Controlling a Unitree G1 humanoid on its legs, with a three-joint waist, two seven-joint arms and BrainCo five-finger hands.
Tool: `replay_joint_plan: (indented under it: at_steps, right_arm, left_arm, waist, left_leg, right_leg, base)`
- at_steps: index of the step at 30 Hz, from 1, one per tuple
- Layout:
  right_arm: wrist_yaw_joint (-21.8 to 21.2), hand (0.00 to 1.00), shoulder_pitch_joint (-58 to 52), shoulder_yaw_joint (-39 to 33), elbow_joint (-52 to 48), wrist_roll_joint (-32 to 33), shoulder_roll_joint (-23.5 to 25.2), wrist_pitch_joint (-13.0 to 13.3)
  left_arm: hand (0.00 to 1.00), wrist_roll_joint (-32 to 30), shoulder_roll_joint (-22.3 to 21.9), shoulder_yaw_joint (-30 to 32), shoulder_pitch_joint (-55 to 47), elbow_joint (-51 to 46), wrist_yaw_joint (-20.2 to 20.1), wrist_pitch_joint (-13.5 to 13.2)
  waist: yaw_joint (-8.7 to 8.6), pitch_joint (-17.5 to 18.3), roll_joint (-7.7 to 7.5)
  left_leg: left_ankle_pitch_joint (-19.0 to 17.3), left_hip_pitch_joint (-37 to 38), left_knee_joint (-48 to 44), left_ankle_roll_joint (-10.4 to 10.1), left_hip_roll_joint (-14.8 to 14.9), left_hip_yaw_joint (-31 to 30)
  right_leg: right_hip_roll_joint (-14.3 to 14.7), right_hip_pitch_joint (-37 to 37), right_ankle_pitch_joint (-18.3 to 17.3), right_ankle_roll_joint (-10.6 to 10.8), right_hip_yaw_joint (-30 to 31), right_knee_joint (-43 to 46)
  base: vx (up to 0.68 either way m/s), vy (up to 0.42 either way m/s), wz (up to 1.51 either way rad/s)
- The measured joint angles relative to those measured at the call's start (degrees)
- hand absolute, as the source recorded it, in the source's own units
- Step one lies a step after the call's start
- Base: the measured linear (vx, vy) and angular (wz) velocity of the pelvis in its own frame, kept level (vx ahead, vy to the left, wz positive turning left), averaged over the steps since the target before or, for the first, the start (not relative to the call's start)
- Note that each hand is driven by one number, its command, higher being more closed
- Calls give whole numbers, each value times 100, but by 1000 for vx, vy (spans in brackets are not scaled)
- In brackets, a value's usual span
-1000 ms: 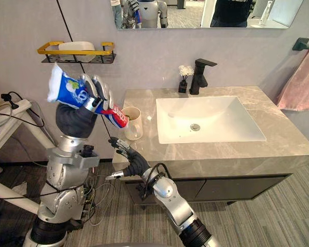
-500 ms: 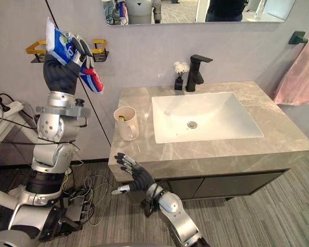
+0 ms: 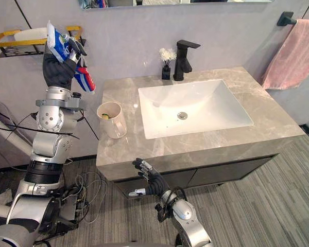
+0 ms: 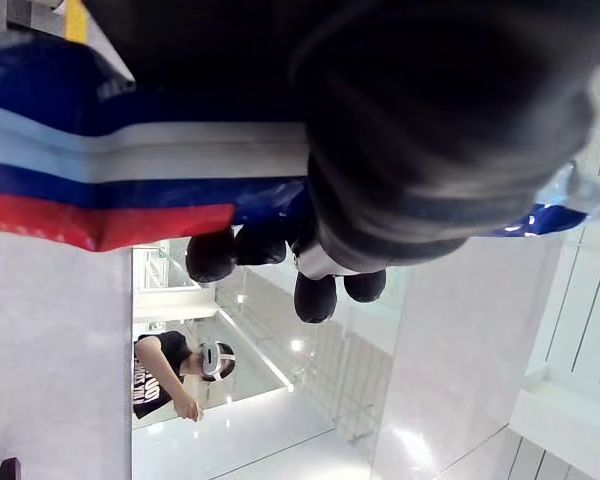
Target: Organize washtable
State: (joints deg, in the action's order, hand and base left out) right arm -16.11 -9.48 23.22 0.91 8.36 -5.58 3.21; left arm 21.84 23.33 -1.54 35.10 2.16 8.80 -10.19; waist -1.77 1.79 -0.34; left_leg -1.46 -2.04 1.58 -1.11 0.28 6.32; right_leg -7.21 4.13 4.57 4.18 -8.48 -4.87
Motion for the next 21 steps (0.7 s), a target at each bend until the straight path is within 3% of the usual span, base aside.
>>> replay_joint_plan:
  at_steps: [21]
  right_arm:
    - [10,0,5,-150,-12,-224,10,5]
  left_arm:
    - [100,-231,-397,-65,-437,-232,-251,105]
  waist:
    - [-60,-131,78]
  left_leg:
    - [-37,17,-35,24,0,-131]
  right_leg:
    - [10,-85,-7,-8,-139,12]
  base:
    - [-15,-5,2]
